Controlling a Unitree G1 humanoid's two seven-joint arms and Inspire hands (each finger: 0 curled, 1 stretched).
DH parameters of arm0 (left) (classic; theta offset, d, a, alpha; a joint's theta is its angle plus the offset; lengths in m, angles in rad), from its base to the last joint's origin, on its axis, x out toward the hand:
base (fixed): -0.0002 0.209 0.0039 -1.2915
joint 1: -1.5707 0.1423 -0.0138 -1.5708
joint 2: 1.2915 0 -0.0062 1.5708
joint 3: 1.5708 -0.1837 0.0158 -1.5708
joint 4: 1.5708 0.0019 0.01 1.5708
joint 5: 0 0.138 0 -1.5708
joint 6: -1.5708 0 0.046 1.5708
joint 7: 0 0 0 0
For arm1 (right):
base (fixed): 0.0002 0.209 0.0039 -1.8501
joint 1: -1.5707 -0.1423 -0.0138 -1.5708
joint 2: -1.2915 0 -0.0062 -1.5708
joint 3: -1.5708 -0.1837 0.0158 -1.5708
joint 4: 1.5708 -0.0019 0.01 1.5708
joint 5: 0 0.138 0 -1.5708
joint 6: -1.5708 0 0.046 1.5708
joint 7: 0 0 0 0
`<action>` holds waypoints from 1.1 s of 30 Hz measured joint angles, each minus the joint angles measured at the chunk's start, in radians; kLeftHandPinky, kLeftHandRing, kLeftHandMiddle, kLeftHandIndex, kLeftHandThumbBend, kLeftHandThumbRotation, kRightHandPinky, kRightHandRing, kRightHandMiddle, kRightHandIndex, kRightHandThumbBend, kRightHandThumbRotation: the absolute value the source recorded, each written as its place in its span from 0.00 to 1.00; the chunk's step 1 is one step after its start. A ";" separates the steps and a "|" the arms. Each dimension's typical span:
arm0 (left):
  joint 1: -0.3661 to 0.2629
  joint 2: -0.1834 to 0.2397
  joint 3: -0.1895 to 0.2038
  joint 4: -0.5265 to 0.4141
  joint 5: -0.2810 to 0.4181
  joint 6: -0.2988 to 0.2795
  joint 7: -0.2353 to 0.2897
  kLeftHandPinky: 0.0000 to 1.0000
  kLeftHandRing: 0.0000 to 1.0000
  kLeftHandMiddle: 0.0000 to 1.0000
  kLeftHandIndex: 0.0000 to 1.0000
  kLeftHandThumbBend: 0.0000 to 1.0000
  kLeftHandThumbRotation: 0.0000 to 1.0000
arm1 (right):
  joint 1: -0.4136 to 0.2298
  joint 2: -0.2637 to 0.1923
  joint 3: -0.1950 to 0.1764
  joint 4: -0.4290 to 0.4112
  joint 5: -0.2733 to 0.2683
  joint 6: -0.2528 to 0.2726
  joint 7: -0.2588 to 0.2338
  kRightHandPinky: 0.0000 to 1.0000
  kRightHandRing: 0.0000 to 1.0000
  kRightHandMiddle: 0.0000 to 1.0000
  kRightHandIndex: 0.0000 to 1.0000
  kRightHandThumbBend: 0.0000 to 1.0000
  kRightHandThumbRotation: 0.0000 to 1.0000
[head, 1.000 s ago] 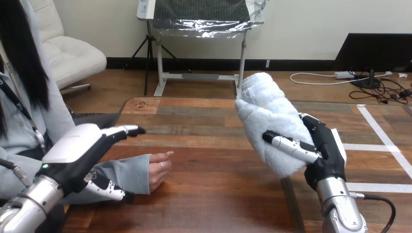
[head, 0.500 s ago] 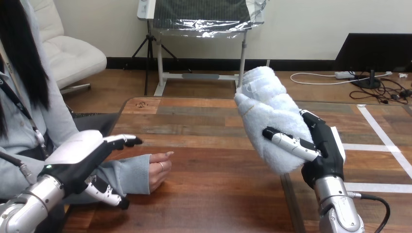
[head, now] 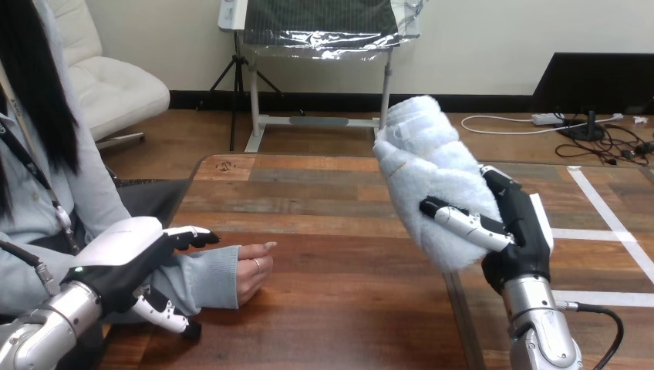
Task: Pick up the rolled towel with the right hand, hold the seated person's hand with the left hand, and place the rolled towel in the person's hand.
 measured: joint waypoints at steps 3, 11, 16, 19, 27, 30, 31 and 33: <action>-0.011 0.000 -0.010 0.018 0.004 -0.002 0.015 0.75 0.79 0.79 0.79 1.00 0.17 | 0.004 0.000 -0.002 -0.007 0.008 -0.005 0.015 0.27 0.31 0.41 0.44 0.88 0.00; -0.030 0.002 -0.038 0.053 0.020 -0.011 0.052 0.73 0.76 0.76 0.77 1.00 0.18 | 0.017 0.003 -0.002 -0.025 0.030 -0.015 0.042 0.27 0.31 0.40 0.44 0.90 0.02; -0.031 0.002 -0.044 0.058 0.024 -0.017 0.070 0.68 0.72 0.73 0.74 1.00 0.17 | 0.024 0.004 -0.003 -0.030 0.040 -0.023 0.052 0.27 0.31 0.40 0.44 0.91 0.04; -0.031 0.002 -0.047 0.059 0.025 -0.016 0.075 0.65 0.70 0.71 0.72 1.00 0.16 | 0.028 0.004 -0.004 -0.031 0.044 -0.029 0.059 0.27 0.31 0.40 0.44 0.92 0.05; -0.033 0.001 -0.055 0.059 0.026 -0.011 0.088 0.51 0.58 0.63 0.66 1.00 0.12 | 0.034 0.006 -0.007 -0.033 0.064 -0.038 0.086 0.27 0.31 0.40 0.45 0.92 0.06; -0.035 0.001 -0.058 0.059 0.025 -0.010 0.097 0.47 0.54 0.60 0.63 1.00 0.09 | 0.037 0.006 -0.007 -0.035 0.070 -0.043 0.093 0.27 0.30 0.39 0.45 0.93 0.07; -0.035 0.001 -0.058 0.059 0.025 -0.010 0.099 0.46 0.52 0.58 0.61 1.00 0.07 | 0.038 0.006 -0.007 -0.035 0.071 -0.045 0.095 0.27 0.30 0.39 0.45 0.93 0.07; -0.037 0.001 -0.060 0.059 0.025 -0.011 0.103 0.45 0.51 0.57 0.60 1.00 0.06 | 0.039 0.007 -0.007 -0.036 0.074 -0.048 0.099 0.26 0.30 0.39 0.45 0.93 0.07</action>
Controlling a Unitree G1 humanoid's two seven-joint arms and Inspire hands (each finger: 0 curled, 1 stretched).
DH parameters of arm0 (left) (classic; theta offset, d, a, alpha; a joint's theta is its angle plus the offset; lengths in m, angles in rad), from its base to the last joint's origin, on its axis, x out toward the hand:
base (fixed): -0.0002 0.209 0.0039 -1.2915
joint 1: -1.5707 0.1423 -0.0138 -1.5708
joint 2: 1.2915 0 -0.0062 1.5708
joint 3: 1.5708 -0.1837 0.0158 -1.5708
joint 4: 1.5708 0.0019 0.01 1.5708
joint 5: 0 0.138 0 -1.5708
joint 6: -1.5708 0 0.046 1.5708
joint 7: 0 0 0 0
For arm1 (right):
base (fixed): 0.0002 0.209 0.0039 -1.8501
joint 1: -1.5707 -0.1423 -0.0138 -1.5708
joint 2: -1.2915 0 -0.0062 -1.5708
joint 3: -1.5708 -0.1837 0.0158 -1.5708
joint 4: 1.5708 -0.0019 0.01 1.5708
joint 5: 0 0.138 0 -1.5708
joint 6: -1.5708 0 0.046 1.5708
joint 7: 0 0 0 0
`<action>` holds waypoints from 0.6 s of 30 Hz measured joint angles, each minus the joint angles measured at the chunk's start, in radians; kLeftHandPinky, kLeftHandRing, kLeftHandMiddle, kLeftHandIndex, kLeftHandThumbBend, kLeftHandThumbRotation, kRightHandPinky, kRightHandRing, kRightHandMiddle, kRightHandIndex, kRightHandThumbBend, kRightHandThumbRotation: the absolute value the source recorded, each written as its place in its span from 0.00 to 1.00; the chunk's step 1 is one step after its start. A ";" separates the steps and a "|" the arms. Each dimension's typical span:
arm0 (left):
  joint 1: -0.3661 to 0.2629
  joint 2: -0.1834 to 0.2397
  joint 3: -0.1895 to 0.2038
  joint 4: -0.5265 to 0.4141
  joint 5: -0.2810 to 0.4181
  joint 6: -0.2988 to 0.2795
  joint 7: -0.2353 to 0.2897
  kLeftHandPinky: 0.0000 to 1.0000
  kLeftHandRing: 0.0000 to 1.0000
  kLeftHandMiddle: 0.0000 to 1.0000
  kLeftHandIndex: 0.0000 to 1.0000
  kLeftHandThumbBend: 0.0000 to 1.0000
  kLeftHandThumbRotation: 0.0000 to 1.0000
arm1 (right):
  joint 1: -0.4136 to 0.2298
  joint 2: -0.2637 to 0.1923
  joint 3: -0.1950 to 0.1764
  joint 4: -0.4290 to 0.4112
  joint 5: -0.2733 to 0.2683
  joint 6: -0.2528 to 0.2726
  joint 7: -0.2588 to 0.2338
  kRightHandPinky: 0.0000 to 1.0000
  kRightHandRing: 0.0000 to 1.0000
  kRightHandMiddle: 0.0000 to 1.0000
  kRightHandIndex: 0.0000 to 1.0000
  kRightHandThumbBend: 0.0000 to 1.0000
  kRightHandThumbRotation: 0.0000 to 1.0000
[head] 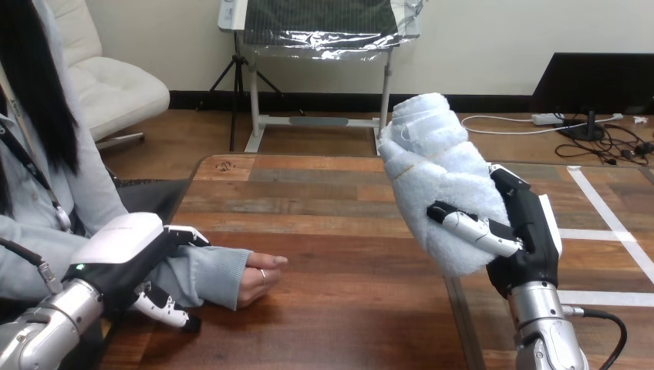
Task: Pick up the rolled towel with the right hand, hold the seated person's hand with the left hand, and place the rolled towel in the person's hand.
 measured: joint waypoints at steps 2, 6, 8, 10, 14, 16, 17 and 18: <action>-0.001 0.000 -0.002 0.000 0.000 0.000 0.005 0.45 0.51 0.56 0.58 1.00 0.05 | 0.002 0.000 0.000 -0.002 0.001 -0.001 0.003 0.26 0.30 0.39 0.45 0.93 0.08; -0.003 0.000 -0.011 0.000 0.001 0.000 0.021 0.43 0.48 0.52 0.54 1.00 0.02 | 0.004 0.000 0.000 -0.004 0.003 -0.004 0.008 0.27 0.30 0.40 0.45 0.92 0.07; -0.003 0.000 -0.015 0.000 0.001 -0.001 0.026 0.41 0.46 0.51 0.52 1.00 0.01 | 0.004 0.000 0.000 -0.005 0.004 -0.004 0.010 0.27 0.30 0.40 0.45 0.92 0.07; -0.003 0.000 -0.018 0.000 0.001 -0.003 0.030 0.40 0.44 0.49 0.50 1.00 0.01 | 0.004 0.000 0.000 -0.005 0.004 -0.004 0.011 0.27 0.30 0.40 0.45 0.92 0.07; -0.003 -0.001 -0.022 0.000 0.002 -0.008 0.037 0.37 0.41 0.46 0.48 1.00 0.00 | 0.004 0.000 0.000 -0.007 0.004 -0.004 0.011 0.27 0.31 0.40 0.45 0.92 0.07; -0.003 -0.001 -0.023 0.000 0.002 -0.008 0.041 0.35 0.39 0.44 0.46 1.00 0.00 | 0.004 0.000 0.000 -0.008 0.004 -0.004 0.011 0.27 0.31 0.40 0.45 0.93 0.07; -0.003 -0.001 -0.024 0.000 0.003 -0.008 0.043 0.34 0.38 0.44 0.45 1.00 0.00 | 0.004 0.000 0.000 -0.008 0.004 -0.004 0.011 0.27 0.31 0.40 0.45 0.93 0.07; -0.003 -0.001 -0.024 0.000 0.004 -0.008 0.045 0.34 0.38 0.43 0.45 1.00 0.00 | 0.004 0.000 0.000 -0.009 0.004 -0.004 0.011 0.27 0.31 0.40 0.45 0.93 0.07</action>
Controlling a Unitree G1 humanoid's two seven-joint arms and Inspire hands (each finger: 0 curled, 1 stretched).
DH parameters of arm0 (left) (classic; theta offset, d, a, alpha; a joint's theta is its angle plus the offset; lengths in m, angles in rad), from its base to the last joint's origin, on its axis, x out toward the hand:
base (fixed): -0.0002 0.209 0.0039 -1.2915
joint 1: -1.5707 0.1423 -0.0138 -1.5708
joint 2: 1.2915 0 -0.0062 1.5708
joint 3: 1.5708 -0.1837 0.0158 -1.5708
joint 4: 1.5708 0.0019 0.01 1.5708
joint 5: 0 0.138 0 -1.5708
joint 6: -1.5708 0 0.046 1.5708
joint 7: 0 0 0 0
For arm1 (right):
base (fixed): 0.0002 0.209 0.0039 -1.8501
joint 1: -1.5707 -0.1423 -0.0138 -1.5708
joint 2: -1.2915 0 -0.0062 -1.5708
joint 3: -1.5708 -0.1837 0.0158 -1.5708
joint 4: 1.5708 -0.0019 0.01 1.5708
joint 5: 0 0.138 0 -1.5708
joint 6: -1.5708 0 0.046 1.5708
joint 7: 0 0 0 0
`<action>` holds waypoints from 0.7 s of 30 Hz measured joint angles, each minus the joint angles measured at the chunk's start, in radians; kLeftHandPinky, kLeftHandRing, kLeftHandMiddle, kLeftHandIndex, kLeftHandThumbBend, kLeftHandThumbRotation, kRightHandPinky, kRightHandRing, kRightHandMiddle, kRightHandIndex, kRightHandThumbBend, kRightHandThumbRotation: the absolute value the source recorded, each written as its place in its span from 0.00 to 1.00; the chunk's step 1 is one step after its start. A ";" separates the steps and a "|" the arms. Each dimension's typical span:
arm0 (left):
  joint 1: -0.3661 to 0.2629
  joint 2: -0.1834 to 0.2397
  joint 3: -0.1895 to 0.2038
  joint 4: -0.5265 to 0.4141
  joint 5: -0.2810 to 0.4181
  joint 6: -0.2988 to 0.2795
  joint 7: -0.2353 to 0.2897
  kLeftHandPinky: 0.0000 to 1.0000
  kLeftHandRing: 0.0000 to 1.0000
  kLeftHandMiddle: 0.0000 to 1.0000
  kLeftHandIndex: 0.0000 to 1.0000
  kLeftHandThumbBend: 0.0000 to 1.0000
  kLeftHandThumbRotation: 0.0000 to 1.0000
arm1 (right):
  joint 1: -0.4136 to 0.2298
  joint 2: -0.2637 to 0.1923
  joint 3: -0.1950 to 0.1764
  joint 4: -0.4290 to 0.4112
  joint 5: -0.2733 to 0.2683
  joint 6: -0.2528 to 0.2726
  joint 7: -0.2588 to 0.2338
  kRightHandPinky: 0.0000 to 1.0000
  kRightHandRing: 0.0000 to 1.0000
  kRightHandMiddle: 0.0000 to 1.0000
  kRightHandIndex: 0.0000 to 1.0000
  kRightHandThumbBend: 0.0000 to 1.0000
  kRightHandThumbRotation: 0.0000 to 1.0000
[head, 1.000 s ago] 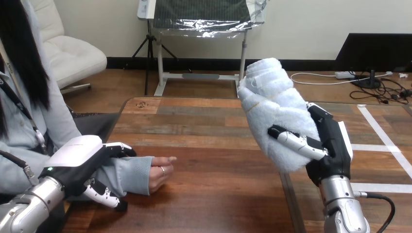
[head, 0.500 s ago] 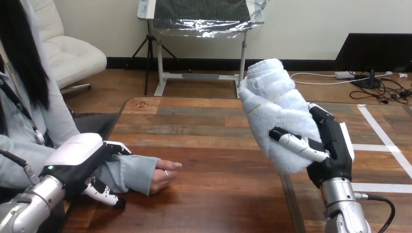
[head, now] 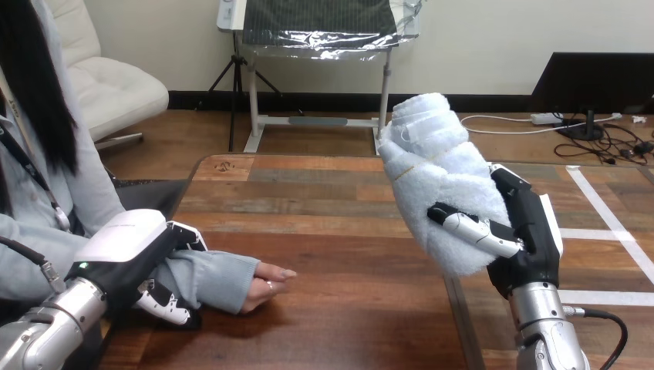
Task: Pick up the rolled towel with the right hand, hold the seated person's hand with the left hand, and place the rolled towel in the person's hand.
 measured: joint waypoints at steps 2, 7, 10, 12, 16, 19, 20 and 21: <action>0.000 0.000 -0.001 0.000 0.001 0.000 0.003 0.33 0.37 0.42 0.44 1.00 0.00 | 0.000 0.000 0.000 0.000 0.000 0.000 0.000 0.27 0.31 0.40 0.45 0.93 0.07; -0.001 0.000 -0.004 0.000 0.001 0.000 0.003 0.30 0.34 0.39 0.41 1.00 0.00 | 0.000 0.001 -0.001 -0.001 0.001 0.000 0.001 0.27 0.31 0.39 0.45 0.94 0.06; -0.001 0.000 -0.006 0.000 0.001 0.000 0.003 0.28 0.32 0.38 0.40 1.00 0.00 | 0.000 0.002 -0.001 -0.001 0.001 0.000 0.001 0.27 0.31 0.39 0.45 0.93 0.06; -0.001 0.000 -0.008 0.000 0.001 0.000 0.003 0.27 0.32 0.38 0.39 1.00 0.00 | 0.000 0.003 -0.001 -0.001 0.001 0.000 0.001 0.27 0.31 0.39 0.45 0.93 0.06; -0.001 0.000 -0.013 0.000 0.003 0.000 0.008 0.26 0.30 0.36 0.37 1.00 0.00 | 0.000 0.003 0.000 -0.001 0.000 0.000 0.000 0.26 0.30 0.39 0.45 0.92 0.05; -0.001 0.000 -0.015 0.000 0.004 0.000 0.012 0.25 0.30 0.36 0.37 1.00 0.00 | 0.000 0.003 0.001 -0.001 -0.001 0.000 -0.005 0.26 0.30 0.39 0.45 0.92 0.05; -0.001 0.000 -0.016 0.000 0.004 0.000 0.012 0.25 0.30 0.35 0.36 1.00 0.00 | 0.000 0.003 0.001 -0.001 -0.002 0.000 -0.007 0.26 0.30 0.39 0.45 0.92 0.05; -0.001 0.000 -0.016 -0.001 0.004 0.000 0.013 0.25 0.29 0.35 0.36 1.00 0.00 | 0.000 0.003 0.001 -0.001 -0.002 0.000 -0.007 0.26 0.30 0.39 0.45 0.91 0.05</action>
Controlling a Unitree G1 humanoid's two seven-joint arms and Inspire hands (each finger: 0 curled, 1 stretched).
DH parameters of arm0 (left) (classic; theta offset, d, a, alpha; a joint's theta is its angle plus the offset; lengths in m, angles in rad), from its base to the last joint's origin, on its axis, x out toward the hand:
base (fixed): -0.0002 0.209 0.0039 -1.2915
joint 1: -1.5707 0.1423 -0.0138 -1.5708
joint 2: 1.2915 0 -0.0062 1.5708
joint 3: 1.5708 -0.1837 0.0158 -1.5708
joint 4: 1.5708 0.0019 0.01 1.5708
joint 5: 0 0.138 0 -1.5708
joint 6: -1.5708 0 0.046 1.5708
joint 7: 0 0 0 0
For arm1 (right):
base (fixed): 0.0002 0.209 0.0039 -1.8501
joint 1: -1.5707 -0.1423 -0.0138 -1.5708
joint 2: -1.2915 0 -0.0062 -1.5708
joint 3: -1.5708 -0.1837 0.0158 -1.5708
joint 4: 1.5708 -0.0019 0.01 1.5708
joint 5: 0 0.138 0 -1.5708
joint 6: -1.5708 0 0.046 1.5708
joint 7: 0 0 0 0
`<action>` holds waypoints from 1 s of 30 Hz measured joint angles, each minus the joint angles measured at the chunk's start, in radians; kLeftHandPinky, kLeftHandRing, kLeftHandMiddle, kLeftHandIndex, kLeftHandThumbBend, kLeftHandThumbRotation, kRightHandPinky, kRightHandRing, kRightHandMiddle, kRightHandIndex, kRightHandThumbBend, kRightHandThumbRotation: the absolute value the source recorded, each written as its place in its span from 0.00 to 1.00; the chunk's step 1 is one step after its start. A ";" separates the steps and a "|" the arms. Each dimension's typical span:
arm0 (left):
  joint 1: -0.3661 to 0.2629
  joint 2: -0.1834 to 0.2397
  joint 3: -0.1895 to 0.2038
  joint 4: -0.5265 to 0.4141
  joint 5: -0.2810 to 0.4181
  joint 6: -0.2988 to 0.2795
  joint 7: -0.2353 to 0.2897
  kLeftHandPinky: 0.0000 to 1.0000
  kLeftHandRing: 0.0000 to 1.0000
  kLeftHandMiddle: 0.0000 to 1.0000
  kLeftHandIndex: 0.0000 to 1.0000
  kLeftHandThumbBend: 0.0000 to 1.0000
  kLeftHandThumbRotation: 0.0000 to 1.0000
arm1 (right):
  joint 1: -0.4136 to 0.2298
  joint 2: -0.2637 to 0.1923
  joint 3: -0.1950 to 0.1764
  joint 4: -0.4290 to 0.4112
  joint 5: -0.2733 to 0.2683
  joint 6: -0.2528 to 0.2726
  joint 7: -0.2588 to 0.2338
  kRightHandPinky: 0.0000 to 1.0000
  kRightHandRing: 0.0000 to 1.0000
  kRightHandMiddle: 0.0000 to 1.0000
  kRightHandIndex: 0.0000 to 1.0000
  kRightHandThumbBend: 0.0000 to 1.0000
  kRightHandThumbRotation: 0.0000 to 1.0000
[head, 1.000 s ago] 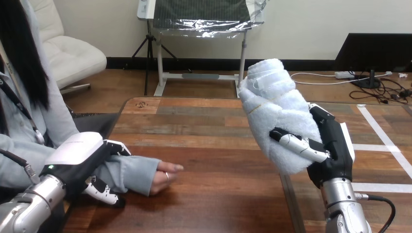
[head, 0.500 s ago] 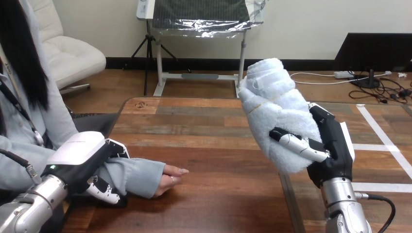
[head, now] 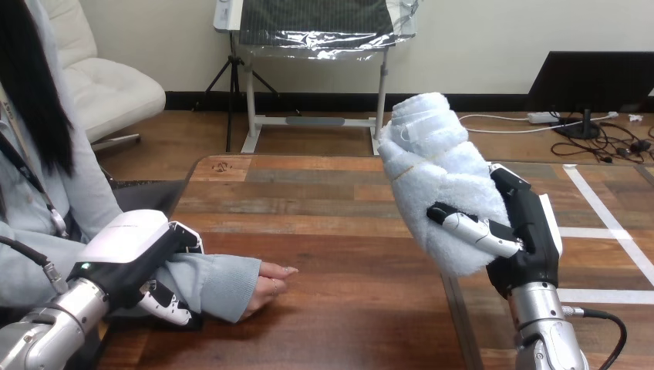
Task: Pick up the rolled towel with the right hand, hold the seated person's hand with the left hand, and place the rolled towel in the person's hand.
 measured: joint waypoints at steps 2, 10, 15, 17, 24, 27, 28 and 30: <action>0.000 0.000 -0.001 0.000 0.000 0.000 0.001 0.25 0.29 0.34 0.35 0.99 0.00 | 0.000 0.000 0.001 0.000 -0.001 0.000 -0.002 0.26 0.30 0.39 0.45 0.91 0.04; 0.000 0.000 -0.005 -0.003 0.000 0.000 0.002 0.23 0.28 0.33 0.35 0.99 0.00 | 0.000 0.000 0.009 0.000 -0.019 0.000 -0.026 0.26 0.30 0.39 0.44 0.90 0.03; 0.000 0.001 -0.011 -0.006 0.001 0.000 0.008 0.23 0.27 0.33 0.35 1.00 0.02 | 0.000 -0.001 0.015 0.000 -0.047 0.000 -0.056 0.26 0.30 0.40 0.44 0.89 0.02; 0.000 0.001 -0.012 -0.008 0.001 0.001 0.008 0.23 0.27 0.33 0.35 0.99 0.03 | 0.000 -0.001 0.019 0.000 -0.059 0.000 -0.069 0.26 0.30 0.40 0.44 0.88 0.02; 0.000 0.001 -0.015 -0.013 0.001 0.002 0.008 0.23 0.27 0.33 0.35 1.00 0.04 | 0.000 -0.001 0.032 0.001 -0.106 0.001 -0.109 0.27 0.32 0.41 0.45 0.88 0.00; 0.000 0.002 -0.015 -0.015 0.001 0.002 0.008 0.23 0.27 0.33 0.35 1.00 0.05 | 0.000 -0.002 0.046 0.001 -0.132 0.005 -0.141 0.29 0.33 0.41 0.45 0.89 0.00; 0.000 0.002 -0.015 -0.017 0.001 0.002 0.008 0.23 0.27 0.33 0.35 1.00 0.05 | 0.000 -0.003 0.050 0.001 -0.141 0.007 -0.154 0.29 0.33 0.41 0.45 0.89 0.00; 0.000 0.002 -0.015 -0.020 0.001 0.002 0.008 0.23 0.28 0.33 0.36 1.00 0.06 | 0.000 -0.004 0.059 0.001 -0.162 0.012 -0.181 0.29 0.33 0.41 0.45 0.89 0.00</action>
